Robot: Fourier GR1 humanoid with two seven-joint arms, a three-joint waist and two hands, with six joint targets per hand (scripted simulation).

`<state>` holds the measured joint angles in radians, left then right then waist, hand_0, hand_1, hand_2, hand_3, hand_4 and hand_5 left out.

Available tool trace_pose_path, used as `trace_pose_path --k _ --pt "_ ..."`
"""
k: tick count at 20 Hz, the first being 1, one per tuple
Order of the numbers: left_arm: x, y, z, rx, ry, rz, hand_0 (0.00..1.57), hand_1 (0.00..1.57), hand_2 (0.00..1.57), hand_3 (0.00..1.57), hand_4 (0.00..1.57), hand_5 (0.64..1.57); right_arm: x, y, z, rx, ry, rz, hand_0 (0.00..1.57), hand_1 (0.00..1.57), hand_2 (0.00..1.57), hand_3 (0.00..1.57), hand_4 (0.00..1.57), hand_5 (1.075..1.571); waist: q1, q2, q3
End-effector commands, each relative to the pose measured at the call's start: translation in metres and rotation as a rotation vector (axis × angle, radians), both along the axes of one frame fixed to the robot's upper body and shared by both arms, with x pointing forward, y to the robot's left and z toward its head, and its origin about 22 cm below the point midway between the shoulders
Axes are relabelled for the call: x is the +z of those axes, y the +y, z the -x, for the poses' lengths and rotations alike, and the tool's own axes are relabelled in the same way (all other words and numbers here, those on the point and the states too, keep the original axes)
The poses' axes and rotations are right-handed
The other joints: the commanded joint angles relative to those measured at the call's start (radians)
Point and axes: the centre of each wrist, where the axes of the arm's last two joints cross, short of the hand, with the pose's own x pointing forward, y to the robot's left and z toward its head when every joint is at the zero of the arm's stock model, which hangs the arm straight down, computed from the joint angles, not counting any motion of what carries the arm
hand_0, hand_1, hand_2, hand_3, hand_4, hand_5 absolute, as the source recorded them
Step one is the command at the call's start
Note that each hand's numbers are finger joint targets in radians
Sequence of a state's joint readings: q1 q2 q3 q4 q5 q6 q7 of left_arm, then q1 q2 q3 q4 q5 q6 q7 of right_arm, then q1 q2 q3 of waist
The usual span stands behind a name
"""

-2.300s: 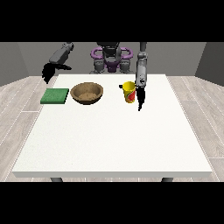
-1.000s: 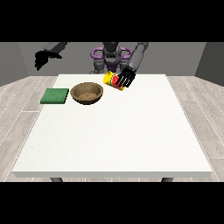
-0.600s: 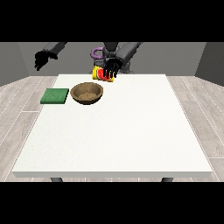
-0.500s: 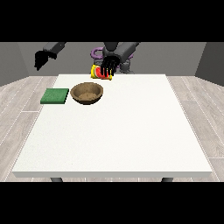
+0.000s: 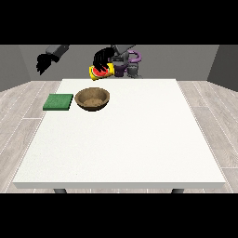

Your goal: Pick the cup and pour the ball into the bowl, then pick the bowl and place it on the pad

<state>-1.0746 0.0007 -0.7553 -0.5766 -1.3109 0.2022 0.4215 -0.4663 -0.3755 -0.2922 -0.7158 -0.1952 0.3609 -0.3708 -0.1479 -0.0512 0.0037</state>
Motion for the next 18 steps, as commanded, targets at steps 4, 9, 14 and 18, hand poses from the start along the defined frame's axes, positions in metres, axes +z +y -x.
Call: trace_pose_path --k 4,9,14,18 --pt "0.022 -0.027 0.005 -0.042 -0.133 -0.45 1.53 1.53 1.57 1.57 1.28 1.423 0.001 -0.018 0.005 -0.033 0.003 0.019 0.0 0.0 0.12 0.21 0.75 1.533 0.019 -0.007 -0.0013" --pt "0.017 -0.032 0.017 -0.075 -0.11 -0.489 1.51 1.51 1.57 1.57 1.21 1.46 -0.01 -0.022 0.016 -0.064 0.009 0.003 0.0 0.0 0.0 0.25 0.76 1.541 0.056 -0.019 -0.0031" --pt "0.021 -0.017 0.013 -0.03 -0.017 -0.184 1.54 1.54 1.57 1.57 1.25 1.441 -0.02 -0.021 0.025 -0.058 0.043 -0.002 0.0 0.0 0.0 0.26 0.76 1.543 0.092 -0.03 -0.0048" --pt "0.059 0.005 -0.004 0.079 -0.016 0.324 0.0 0.0 1.57 1.57 1.06 1.541 -0.012 -0.032 0.024 -0.118 0.021 -0.021 0.0 0.0 0.0 0.26 0.76 1.543 0.153 0.005 -0.0083"
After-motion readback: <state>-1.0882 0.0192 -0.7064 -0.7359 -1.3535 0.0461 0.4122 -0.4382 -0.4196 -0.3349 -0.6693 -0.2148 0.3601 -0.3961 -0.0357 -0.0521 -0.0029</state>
